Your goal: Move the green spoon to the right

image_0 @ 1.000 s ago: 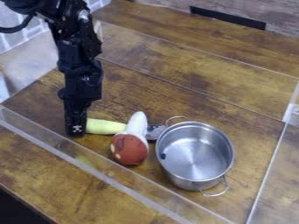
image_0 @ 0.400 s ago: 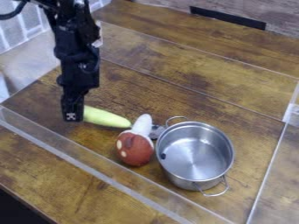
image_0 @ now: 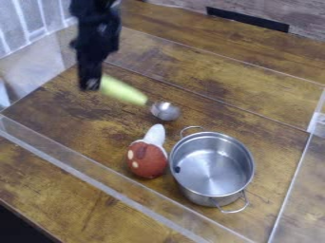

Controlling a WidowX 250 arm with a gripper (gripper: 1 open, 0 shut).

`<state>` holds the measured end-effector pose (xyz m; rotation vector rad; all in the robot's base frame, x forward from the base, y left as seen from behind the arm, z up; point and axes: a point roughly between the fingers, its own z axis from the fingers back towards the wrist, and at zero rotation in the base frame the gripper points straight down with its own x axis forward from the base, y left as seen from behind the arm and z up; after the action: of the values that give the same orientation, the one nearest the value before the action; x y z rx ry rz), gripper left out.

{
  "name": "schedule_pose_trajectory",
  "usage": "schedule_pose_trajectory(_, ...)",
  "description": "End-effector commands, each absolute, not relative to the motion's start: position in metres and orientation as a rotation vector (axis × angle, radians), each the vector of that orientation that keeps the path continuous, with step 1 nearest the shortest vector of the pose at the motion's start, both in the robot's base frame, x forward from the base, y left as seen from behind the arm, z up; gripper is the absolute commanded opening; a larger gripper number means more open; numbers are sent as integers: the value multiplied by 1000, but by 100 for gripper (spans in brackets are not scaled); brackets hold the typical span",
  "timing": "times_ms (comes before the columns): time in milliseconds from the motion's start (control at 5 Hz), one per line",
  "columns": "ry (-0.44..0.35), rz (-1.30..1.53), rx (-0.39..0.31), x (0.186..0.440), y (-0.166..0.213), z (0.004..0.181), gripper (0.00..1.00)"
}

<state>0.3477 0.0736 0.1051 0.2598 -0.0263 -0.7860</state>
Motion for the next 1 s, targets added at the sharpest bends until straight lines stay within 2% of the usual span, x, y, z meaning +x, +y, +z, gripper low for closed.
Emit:
schedule_pose_trajectory(0, -73, -666, 321, 383, 43, 137, 0)
schedule_pose_trajectory(200, -93, -600, 334, 411, 10, 145, 0)
schedule_pose_trajectory(400, -131, -642, 331, 422, -12, 144, 0)
schedule_pose_trajectory(800, -145, -671, 327, 437, -21, 134, 0)
